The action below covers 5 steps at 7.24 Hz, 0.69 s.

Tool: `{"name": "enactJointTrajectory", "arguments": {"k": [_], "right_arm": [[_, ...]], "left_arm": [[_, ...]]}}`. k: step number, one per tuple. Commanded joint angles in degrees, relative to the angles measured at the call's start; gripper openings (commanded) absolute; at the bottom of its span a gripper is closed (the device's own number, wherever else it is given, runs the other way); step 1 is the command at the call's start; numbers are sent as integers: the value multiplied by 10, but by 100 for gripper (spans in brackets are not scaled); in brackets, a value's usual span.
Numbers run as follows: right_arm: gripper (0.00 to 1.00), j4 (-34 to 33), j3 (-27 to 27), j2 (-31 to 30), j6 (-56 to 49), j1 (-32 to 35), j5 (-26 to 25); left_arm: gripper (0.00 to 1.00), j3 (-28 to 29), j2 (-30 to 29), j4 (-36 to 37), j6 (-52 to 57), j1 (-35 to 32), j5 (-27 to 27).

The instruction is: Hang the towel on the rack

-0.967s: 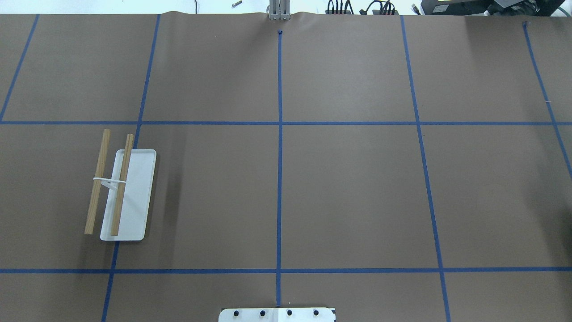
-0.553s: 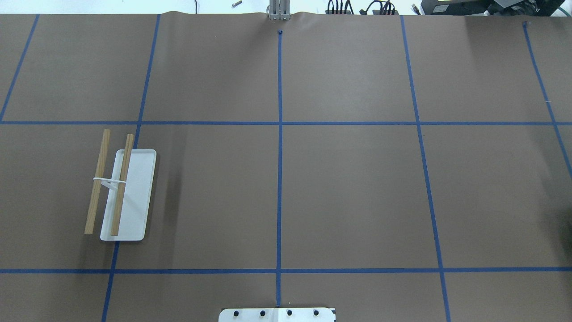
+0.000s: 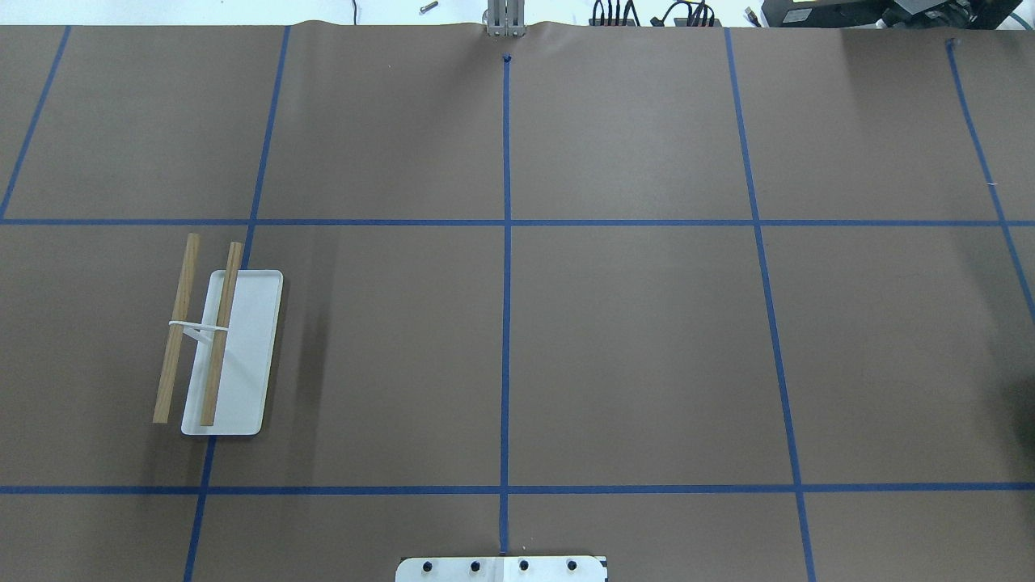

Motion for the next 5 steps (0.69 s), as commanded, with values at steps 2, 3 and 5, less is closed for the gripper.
{"name": "enactJointTrajectory", "arguments": {"k": [2, 3, 5], "right_arm": [[0, 0, 18, -3, -22, 4, -21], [0, -3, 37, 3, -22, 18, -11], [0, -7, 66, 60, -20, 53, 2]], "left_arm": [[99, -1, 0, 0, -11, 0, -1], [99, 0, 0, 0, -10, -1, -1], [99, 0, 0, -12, -10, -1, -1]]}}
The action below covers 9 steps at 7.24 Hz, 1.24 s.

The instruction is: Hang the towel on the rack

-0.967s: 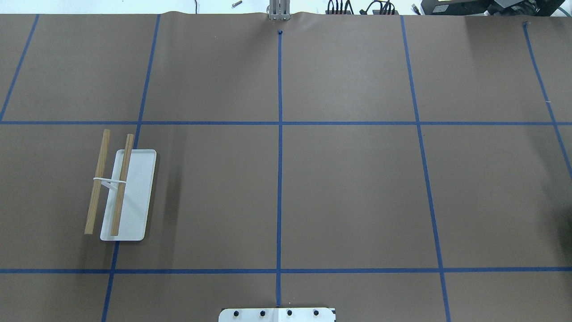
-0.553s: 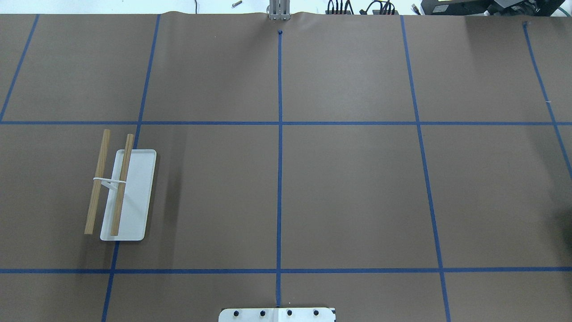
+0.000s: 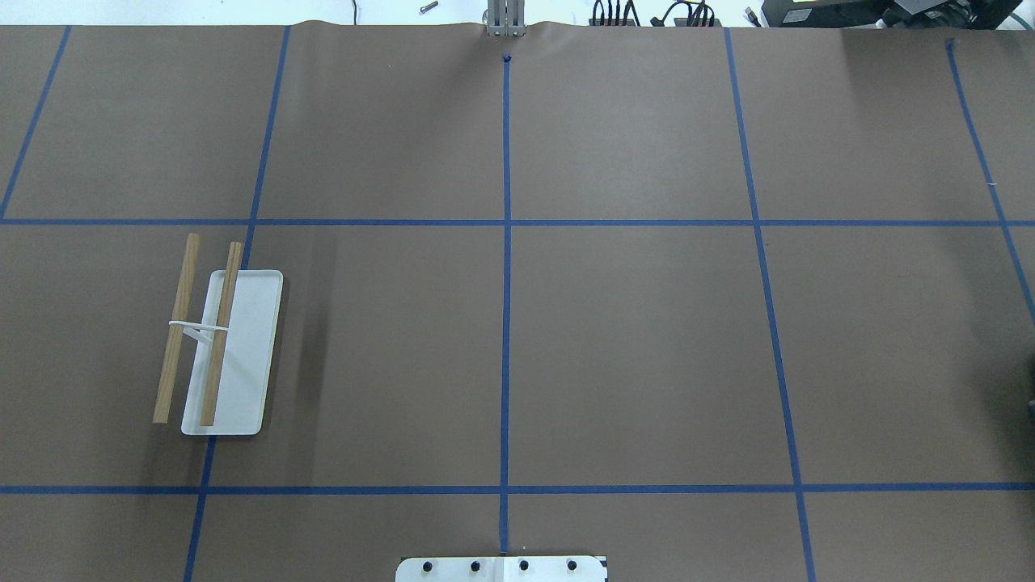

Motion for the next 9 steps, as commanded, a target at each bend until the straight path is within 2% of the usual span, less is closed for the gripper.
{"name": "enactJointTrajectory", "arguments": {"k": [1, 3, 4, 5, 7, 8, 9], "right_arm": [[0, -4, 9, 92, 8, 22, 36], [0, -94, 8, 224, 13, 29, 36], [0, -146, 5, 285, 16, 29, 35], [0, -169, -5, 340, 18, 29, 35], [0, -178, -37, 412, 35, 24, 34], [0, -174, -49, 444, 74, 1, 31], [0, -172, -53, 469, 111, -21, 14]], "left_arm": [[99, 0, 0, -9, 1, 1, 0], [99, -2, -12, -8, -1, 2, -1], [99, -1, -32, -4, -3, 3, -1], [99, 4, -59, 1, -4, 11, -1], [99, 76, -160, 2, -12, 34, -17], [99, 129, -228, 2, -70, 41, -49], [99, 148, -273, 1, -145, 73, -61]]}}
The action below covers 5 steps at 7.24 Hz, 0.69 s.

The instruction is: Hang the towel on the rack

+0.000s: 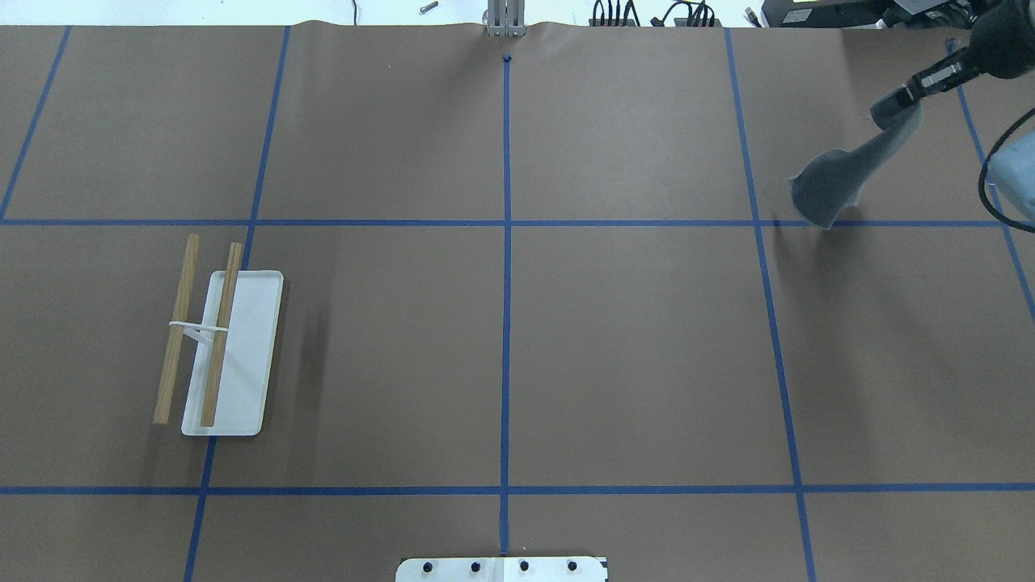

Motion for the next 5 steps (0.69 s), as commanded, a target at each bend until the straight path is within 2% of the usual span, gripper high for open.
{"name": "enactJointTrajectory", "arguments": {"k": [1, 2, 4, 5], "right_arm": [[0, 4, -10, 63, 87, -61, -53], [0, 4, -10, 79, 121, -95, -109], [0, 3, -10, 113, 172, -147, -176], [0, 3, -9, 129, 184, -180, -223]], "left_arm": [[99, 34, -95, -6, -186, 94, -19], [99, 38, -137, -8, -298, 132, -17], [99, 72, -205, -10, -506, 190, 2], [99, 104, -233, -35, -581, 230, 51]]}}
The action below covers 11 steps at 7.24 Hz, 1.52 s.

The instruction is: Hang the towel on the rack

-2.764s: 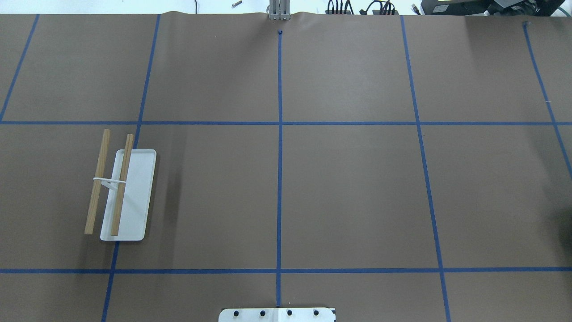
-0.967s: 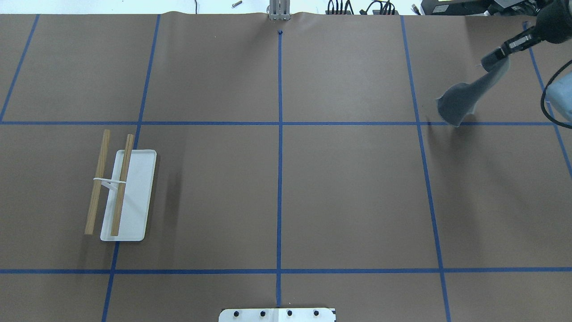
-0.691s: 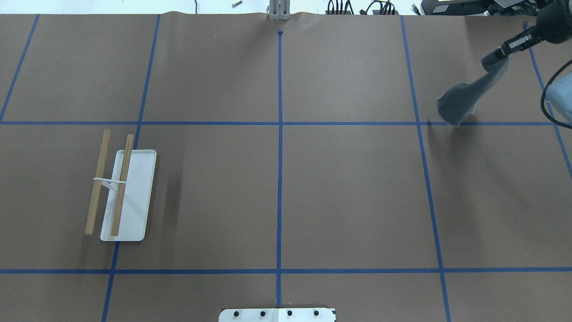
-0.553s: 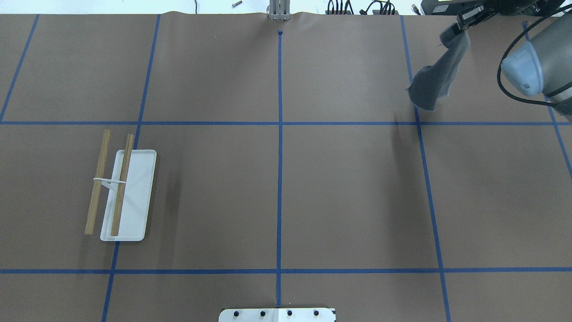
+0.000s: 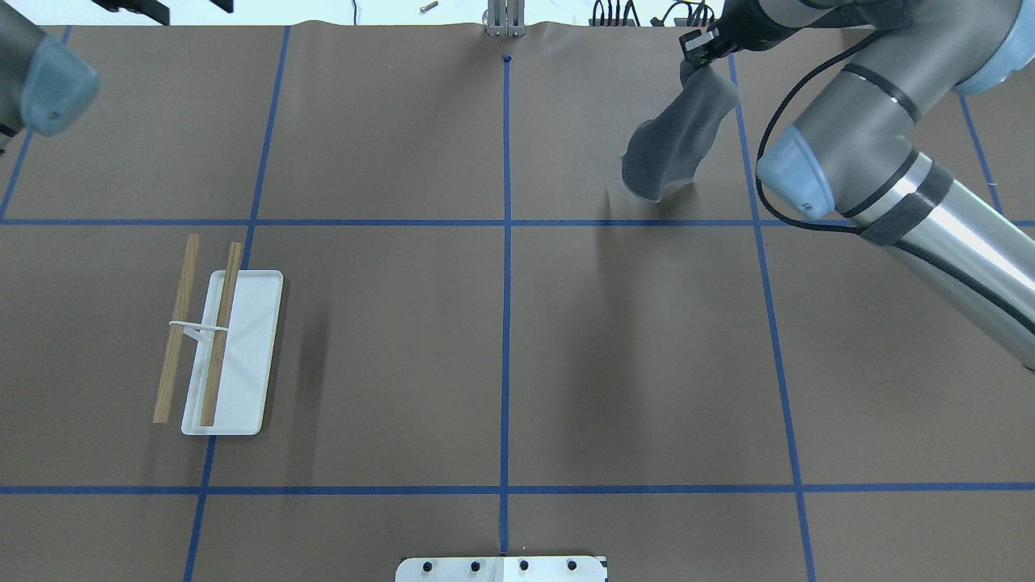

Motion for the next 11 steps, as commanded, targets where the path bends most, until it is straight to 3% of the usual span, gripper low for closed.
{"name": "enactJointTrajectory", "arguments": {"k": [1, 2, 4, 6, 9, 11], "right_arm": [[0, -5, 1, 42, 39, -73, -107], [0, -8, 2, 49, 48, -90, -125], [0, -7, 5, 67, 60, -139, -198], [0, -8, 0, 103, 53, -177, -238], [0, -8, -3, 120, -4, -216, -285], [0, -6, -3, 123, -10, -221, -299]], "left_arm": [[99, 77, -71, -75, -226, 80, 102], [98, 128, -114, -115, -334, 95, 110], [98, 148, -160, -122, -466, 124, 127], [98, 156, -193, -123, -543, 147, 141], [98, 158, -190, -152, -565, 165, 142], [88, 159, -185, -154, -557, 176, 143]]}}
